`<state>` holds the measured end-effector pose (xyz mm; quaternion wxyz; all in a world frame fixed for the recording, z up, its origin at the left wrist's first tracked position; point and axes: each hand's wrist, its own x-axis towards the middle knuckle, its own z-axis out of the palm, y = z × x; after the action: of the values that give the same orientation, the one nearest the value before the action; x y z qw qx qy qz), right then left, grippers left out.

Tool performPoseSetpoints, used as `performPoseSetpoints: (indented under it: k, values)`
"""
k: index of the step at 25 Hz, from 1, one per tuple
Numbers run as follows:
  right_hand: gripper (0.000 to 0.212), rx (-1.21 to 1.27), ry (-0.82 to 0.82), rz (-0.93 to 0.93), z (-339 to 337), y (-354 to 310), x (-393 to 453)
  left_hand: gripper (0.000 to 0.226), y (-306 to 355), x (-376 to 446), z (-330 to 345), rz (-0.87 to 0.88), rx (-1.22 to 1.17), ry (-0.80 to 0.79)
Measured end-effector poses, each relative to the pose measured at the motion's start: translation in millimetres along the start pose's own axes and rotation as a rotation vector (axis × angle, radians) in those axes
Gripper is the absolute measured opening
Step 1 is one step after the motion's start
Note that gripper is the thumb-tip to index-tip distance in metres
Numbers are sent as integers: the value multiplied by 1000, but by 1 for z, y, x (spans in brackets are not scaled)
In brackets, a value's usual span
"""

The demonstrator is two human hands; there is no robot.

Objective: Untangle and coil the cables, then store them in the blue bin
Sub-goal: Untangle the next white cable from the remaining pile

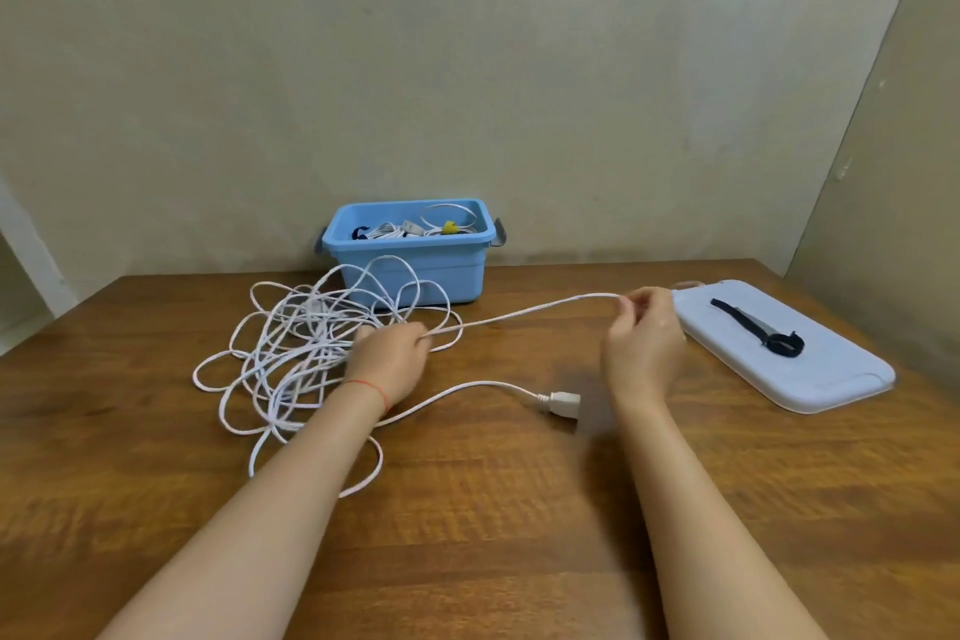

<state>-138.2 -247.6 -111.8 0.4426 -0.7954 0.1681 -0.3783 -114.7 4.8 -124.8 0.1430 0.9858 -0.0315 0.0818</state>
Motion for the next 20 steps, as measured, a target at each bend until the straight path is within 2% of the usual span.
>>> performPoseSetpoints:
  k: [1, 3, 5, 7, 8, 9, 11, 13, 15, 17, 18, 20]
  values:
    - [15, -74, -10, 56, -2, 3, 3, 35, -11, 0, -4, -38, 33, 27]
    - [30, -245, -146, -20, 4, -2, -6, 36, -13, -1, -16, -10, 98, 50]
    - [46, -250, -379, -293, 22, -22, -33, 35, 9, -2, -29, 104, 174, 67]
    - [41, -294, -571, -515, 40, -36, -59, 33, 35, -6, -33, 245, 202, 102]
    - [35, -348, -600, -583, 45, -39, -65, 32, 43, -8, -33, 293, 202, 114]
    - [28, -382, -590, -618, 47, -38, -64, 31, 44, -11, -30, 311, 197, 107]
    - [20, -347, -463, -605, 42, -28, -52, 30, 32, -13, -24, 290, 187, 69]
    - [16, -231, -252, -488, 31, -21, -37, 28, 11, -16, -20, 200, 168, 72]
    - [16, -171, -153, -344, 18, -20, -28, 27, -4, -16, -20, 126, 196, 138]
    - [22, -288, -208, -233, 15, -26, -28, 31, -6, -14, -22, 98, 243, 140]
    - [27, -386, -267, -237, 15, -31, -30, 32, -4, -14, -23, 99, 237, 130]
    - [46, -479, -435, -366, 20, -51, -47, 30, 4, -17, -26, 135, 213, 166]
